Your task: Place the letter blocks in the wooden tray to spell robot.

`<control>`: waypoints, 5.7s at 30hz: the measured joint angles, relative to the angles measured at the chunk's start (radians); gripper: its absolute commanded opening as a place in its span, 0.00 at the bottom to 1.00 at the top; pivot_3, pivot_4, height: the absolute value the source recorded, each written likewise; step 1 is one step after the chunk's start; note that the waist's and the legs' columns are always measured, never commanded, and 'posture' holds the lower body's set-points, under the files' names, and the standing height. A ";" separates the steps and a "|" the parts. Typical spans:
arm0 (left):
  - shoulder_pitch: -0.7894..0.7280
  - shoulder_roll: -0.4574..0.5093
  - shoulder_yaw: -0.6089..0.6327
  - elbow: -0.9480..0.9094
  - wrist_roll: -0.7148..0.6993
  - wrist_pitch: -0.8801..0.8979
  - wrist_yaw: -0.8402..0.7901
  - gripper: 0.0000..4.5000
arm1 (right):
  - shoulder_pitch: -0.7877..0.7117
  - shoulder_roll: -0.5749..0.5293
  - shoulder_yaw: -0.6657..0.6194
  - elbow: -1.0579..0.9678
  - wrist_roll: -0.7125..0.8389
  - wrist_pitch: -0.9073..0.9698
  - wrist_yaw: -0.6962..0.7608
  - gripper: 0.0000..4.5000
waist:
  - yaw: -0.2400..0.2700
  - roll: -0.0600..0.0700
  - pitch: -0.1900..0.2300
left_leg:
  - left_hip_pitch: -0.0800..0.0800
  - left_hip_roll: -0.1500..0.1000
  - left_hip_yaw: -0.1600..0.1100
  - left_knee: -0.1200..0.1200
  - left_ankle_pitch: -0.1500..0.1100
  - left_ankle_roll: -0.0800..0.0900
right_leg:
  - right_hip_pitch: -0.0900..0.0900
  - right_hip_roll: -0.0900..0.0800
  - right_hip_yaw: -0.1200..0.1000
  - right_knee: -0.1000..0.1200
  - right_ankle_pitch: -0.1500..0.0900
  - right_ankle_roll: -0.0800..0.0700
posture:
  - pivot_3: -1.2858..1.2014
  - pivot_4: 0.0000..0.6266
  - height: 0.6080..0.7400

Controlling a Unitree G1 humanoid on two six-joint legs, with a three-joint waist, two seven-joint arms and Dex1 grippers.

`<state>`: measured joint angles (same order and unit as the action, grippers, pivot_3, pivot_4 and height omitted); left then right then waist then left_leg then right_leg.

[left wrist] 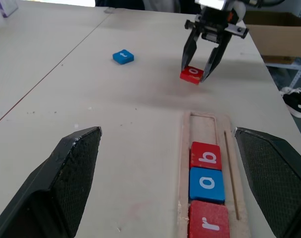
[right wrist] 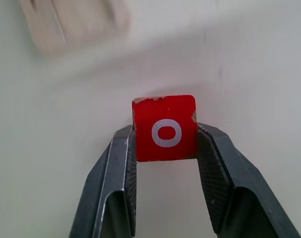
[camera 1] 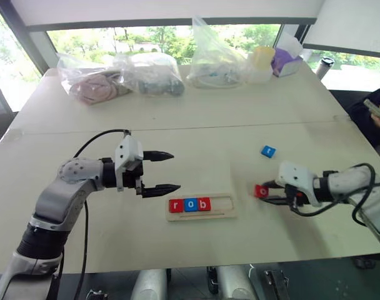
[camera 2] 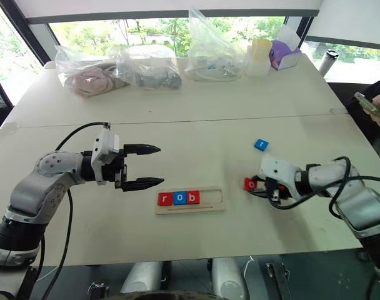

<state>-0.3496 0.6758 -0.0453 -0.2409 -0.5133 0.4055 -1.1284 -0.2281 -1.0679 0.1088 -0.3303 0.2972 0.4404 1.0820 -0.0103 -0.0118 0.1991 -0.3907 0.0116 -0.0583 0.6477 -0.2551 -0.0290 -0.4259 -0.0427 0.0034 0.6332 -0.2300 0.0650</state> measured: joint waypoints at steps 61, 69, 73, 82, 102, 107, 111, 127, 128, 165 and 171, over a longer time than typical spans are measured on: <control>0.042 -0.007 0.001 -0.050 -0.001 0.026 0.070 1.00 | -0.173 0.243 0.320 -0.115 -0.180 0.196 -0.031 0.25 | -0.001 0.000 0.000 | 0.000 0.000 0.000 0.000 0.000 0.000 | 0.000 0.000 0.000 0.000 0.001 -0.001 | 0.52 0.24 1.00; 0.043 -0.008 0.001 -0.050 -0.001 0.026 0.079 1.00 | -0.184 0.246 0.320 -0.106 -0.195 0.196 -0.017 0.99 | -0.001 0.000 0.000 | 0.000 0.000 0.000 0.000 0.000 0.000 | 0.000 0.000 0.000 0.000 0.001 -0.001 | 0.52 0.24 1.00; 0.043 -0.008 0.001 -0.050 -0.001 0.026 0.084 1.00 | -0.186 0.246 0.320 -0.106 -0.196 0.198 -0.013 0.99 | -0.001 0.000 0.000 | 0.000 0.000 0.000 0.000 0.000 0.000 | 0.000 0.000 0.000 0.000 0.001 -0.001 | 0.52 0.24 1.00; 0.043 -0.010 0.001 -0.050 -0.001 0.026 0.086 1.00 | -0.214 0.266 0.302 -0.099 -0.195 0.227 -0.030 0.99 | -0.001 0.000 0.000 | 0.000 0.000 0.000 0.000 0.000 0.000 | 0.000 0.000 0.000 0.000 0.001 -0.001 | 0.52 0.24 1.00; 0.041 -0.020 0.000 -0.050 -0.001 0.026 0.090 1.00 | -0.222 0.244 0.293 -0.086 -0.194 0.218 -0.023 0.99 | 0.000 0.000 0.000 | 0.000 -0.001 0.000 0.000 0.000 0.000 | 0.000 -0.001 0.000 0.000 0.001 -0.001 | 0.52 0.24 1.00; 0.041 -0.020 0.000 -0.050 -0.001 0.026 0.090 1.00 | -0.220 0.187 0.157 -0.183 -0.103 0.301 0.003 0.99 | -0.002 0.000 0.000 | 0.000 0.000 0.000 0.000 0.000 0.000 | 0.000 -0.001 0.000 0.000 0.001 -0.001 | 0.52 0.24 1.00; 0.041 -0.020 0.000 -0.050 -0.001 0.026 0.089 1.00 | -0.272 0.275 0.069 -0.162 -0.089 0.466 -0.146 0.99 | -0.004 -0.001 0.000 | 0.001 0.000 0.000 0.000 0.000 0.000 | 0.000 0.000 0.000 0.001 0.001 -0.002 | 0.52 0.24 1.00; 0.014 -0.040 -0.012 -0.037 0.003 0.024 0.087 1.00 | -0.420 0.868 -0.215 0.195 -0.458 0.917 -1.090 0.99 | -0.009 0.000 -0.001 | 0.000 0.000 0.000 -0.002 0.001 -0.001 | -0.003 0.000 0.000 0.003 0.004 0.000 | 0.52 0.24 1.00; 0.014 -0.040 -0.012 -0.037 0.003 0.024 0.087 1.00 | -0.425 0.885 -0.228 0.201 -0.466 0.915 -1.114 0.99 | -0.009 0.000 -0.001 | 0.000 0.000 -0.001 -0.002 0.001 -0.001 | -0.003 0.000 0.000 0.003 0.003 0.000 | 0.52 0.24 1.00; 0.014 -0.060 -0.017 -0.002 0.015 -0.001 0.098 1.00 | -0.280 0.714 -0.366 -0.047 0.012 1.167 -1.135 0.25 | -0.030 0.002 -0.001 | -0.001 -0.002 -0.002 -0.009 0.000 0.000 | -0.003 -0.001 0.000 -0.001 0.000 0.001 | 0.52 0.24 1.00; 0.001 -0.073 -0.021 0.017 0.023 -0.026 0.069 1.00 | -0.143 0.409 -0.380 -0.112 0.774 1.167 -1.362 0.25 | -0.033 0.001 -0.001 | 0.000 0.000 -0.001 -0.009 0.000 0.000 | -0.003 0.001 0.001 -0.001 -0.002 0.002 | 0.52 0.24 1.00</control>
<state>-0.3490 0.6025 -0.0664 -0.2243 -0.4898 0.3791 -1.0594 -0.3706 -0.6587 -0.2716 -0.4428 1.0717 1.6077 -0.2797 -0.0432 -0.0110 0.1986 -0.3905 0.0112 -0.0595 0.6387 -0.2548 -0.0287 -0.4285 -0.0421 0.0045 0.6319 -0.2321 0.0671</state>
